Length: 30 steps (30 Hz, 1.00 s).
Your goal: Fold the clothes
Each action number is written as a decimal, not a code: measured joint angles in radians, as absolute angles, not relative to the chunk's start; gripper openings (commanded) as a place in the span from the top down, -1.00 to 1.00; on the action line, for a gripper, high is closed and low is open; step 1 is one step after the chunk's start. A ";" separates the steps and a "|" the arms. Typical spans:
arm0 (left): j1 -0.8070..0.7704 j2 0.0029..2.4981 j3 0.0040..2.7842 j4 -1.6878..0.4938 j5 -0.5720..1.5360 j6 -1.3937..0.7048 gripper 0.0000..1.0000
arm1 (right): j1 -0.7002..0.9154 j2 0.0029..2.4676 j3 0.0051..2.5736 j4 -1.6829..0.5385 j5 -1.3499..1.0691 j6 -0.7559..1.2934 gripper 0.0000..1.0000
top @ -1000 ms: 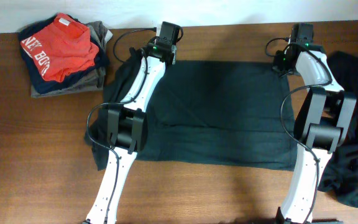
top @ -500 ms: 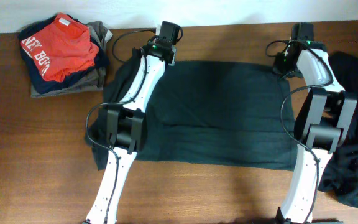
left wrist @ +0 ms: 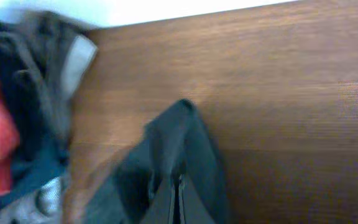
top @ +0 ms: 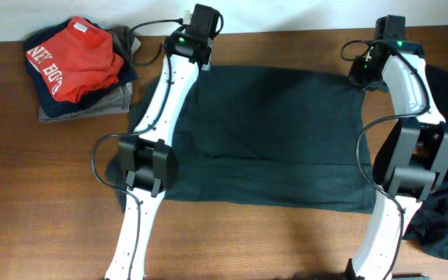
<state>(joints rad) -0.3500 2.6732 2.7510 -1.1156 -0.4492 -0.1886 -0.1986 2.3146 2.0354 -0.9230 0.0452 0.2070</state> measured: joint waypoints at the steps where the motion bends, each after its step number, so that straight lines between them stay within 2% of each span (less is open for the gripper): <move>1: -0.350 2.665 2.751 -1.140 -0.464 -0.193 0.98 | -0.199 2.314 2.035 -0.936 0.045 0.216 0.92; 15: -0.314 2.642 2.751 -1.440 -0.524 -0.273 0.99 | -0.199 2.191 2.036 -1.103 0.045 0.295 0.92; 24: -0.302 2.642 2.751 -1.658 -0.527 -0.410 0.99 | -0.199 2.111 2.038 -1.239 0.045 0.349 0.92; 30: -0.302 2.640 2.751 -1.684 -0.453 -0.451 0.99 | -0.199 2.111 2.038 -1.338 0.045 0.386 0.92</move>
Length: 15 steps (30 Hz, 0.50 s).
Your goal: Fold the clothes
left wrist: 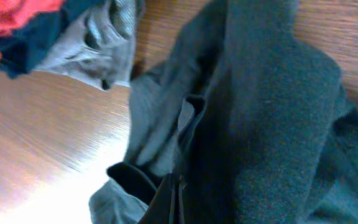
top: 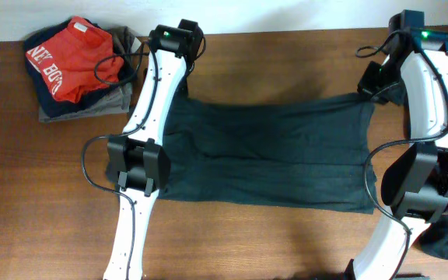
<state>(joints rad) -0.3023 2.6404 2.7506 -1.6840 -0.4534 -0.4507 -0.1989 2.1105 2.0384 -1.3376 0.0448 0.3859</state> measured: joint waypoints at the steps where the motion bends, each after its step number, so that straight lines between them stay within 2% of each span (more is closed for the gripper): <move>1: -0.302 2.640 2.751 -1.684 -0.447 -0.454 0.99 | -0.199 2.111 2.038 -1.352 0.045 0.389 0.92; 15: -0.302 2.532 2.707 -1.684 -0.389 -0.465 0.99 | -0.209 2.097 2.038 -1.483 0.045 0.415 0.93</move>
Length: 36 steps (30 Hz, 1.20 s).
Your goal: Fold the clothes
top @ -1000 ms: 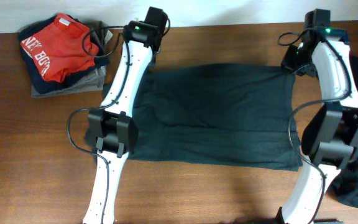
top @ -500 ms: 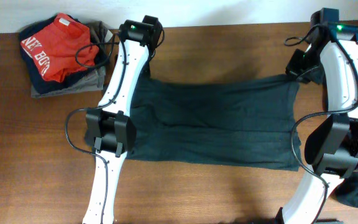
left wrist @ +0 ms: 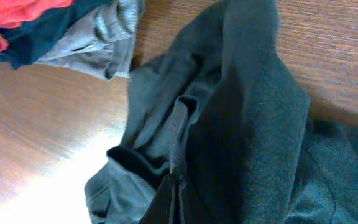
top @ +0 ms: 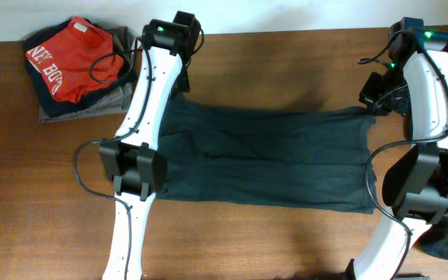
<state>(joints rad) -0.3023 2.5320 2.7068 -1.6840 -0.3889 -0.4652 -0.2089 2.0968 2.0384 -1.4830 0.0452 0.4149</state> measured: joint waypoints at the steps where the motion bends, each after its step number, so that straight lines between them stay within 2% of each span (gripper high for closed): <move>1: -0.302 2.516 2.694 -1.684 -0.389 -0.465 0.99 | -0.209 2.089 2.038 -1.493 0.045 0.416 0.93; 10: -0.295 2.400 2.428 -1.683 -0.405 -0.492 0.98 | -0.209 1.957 2.039 -1.586 0.045 0.414 0.92; 17: -0.269 2.395 2.374 -1.687 -0.416 -0.501 0.99 | -0.209 1.948 2.022 -1.638 0.045 0.397 0.92; 27: -0.218 2.318 2.368 -1.685 -0.379 -0.491 0.99 | -0.209 1.947 1.896 -1.591 0.045 0.387 0.92; 36: -0.220 2.188 2.179 -1.687 -0.362 -0.490 0.99 | -0.209 1.947 1.781 -1.531 0.032 0.387 0.92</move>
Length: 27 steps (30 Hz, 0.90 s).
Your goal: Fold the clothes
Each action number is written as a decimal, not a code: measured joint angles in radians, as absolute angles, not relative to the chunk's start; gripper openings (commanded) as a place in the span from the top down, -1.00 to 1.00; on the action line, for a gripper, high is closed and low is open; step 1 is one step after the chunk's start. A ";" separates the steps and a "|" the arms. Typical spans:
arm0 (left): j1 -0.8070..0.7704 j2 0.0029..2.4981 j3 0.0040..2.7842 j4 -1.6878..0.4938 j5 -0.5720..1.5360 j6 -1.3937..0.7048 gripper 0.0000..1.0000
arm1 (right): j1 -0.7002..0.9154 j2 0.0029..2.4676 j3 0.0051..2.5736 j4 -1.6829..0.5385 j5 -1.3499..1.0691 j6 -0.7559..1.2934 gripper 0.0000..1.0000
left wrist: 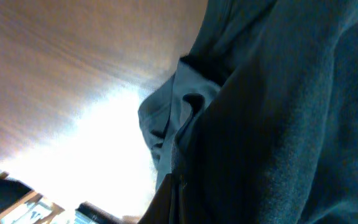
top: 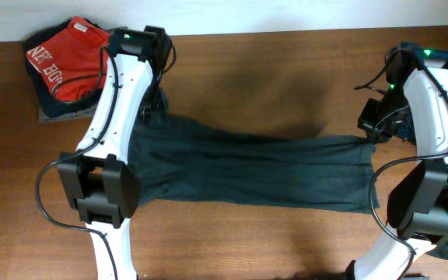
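Observation:
A dark green garment (top: 255,171) lies across the table as a long band, its far edge doubled toward the near side. My left gripper (top: 149,111) is shut on its far-left corner, which is held above the table. In the left wrist view the cloth (left wrist: 272,118) bunches and hangs from the closed fingertips of the left gripper (left wrist: 178,186). My right gripper (top: 367,131) is at the far-right corner, with the cloth drawn taut up to it. Its jaws are hidden under the wrist.
A pile of folded clothes (top: 72,66), red on top, sits at the far left corner, close to my left arm. Another dark garment hangs off the table's right edge. Bare wood (top: 271,70) lies beyond the garment.
Both grippers have come nearer the front edge with the far hem, so the visible band of garment is narrower. My left arm's elbow has swung out to the left.
At first the garment lay spread wide, with both grippers at its far corners. Then the far hem was off the table and drawn in a straight line between them. It has come steadily forward over the lower half since.

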<state>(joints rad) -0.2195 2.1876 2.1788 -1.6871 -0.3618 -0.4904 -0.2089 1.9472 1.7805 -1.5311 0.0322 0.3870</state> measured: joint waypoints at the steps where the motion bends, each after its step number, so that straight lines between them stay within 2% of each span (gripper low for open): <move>1: -0.219 2.188 2.157 -1.687 -0.363 -0.490 0.99 | -0.209 1.947 1.776 -1.533 0.028 0.387 0.92; 6: -0.213 2.188 2.073 -1.686 -0.363 -0.490 0.96 | -0.209 1.947 1.769 -1.532 0.015 0.387 0.92; 8: -0.213 2.188 2.058 -1.686 -0.363 -0.490 0.79 | -0.209 1.947 1.769 -1.532 0.014 0.387 0.93; 13: -0.213 2.188 2.051 -1.687 -0.364 -0.475 0.68 | -0.209 1.947 1.769 -1.543 0.010 0.384 0.86; 14: -0.213 2.188 2.051 -1.687 -0.363 -0.471 0.67 | -0.209 1.947 1.769 -1.546 0.010 0.385 0.81; 15: -0.214 2.188 2.051 -1.687 -0.362 -0.464 0.66 | -0.209 1.947 1.769 -1.551 0.010 0.385 0.66; 17: -0.213 2.188 2.051 -1.687 -0.362 -0.446 0.27 | -0.209 1.947 1.769 -1.555 0.009 0.390 0.22; 22: -0.213 2.188 2.051 -1.687 -0.355 -0.419 0.25 | -0.209 1.947 1.769 -1.564 0.007 0.369 0.05; 24: -0.213 2.188 2.051 -1.687 -0.354 -0.412 0.25 | -0.209 1.947 1.769 -1.579 0.007 0.365 -0.09; 27: -0.213 2.188 2.051 -1.686 -0.343 -0.408 0.25 | -0.209 1.947 1.769 -1.596 0.007 0.354 -0.11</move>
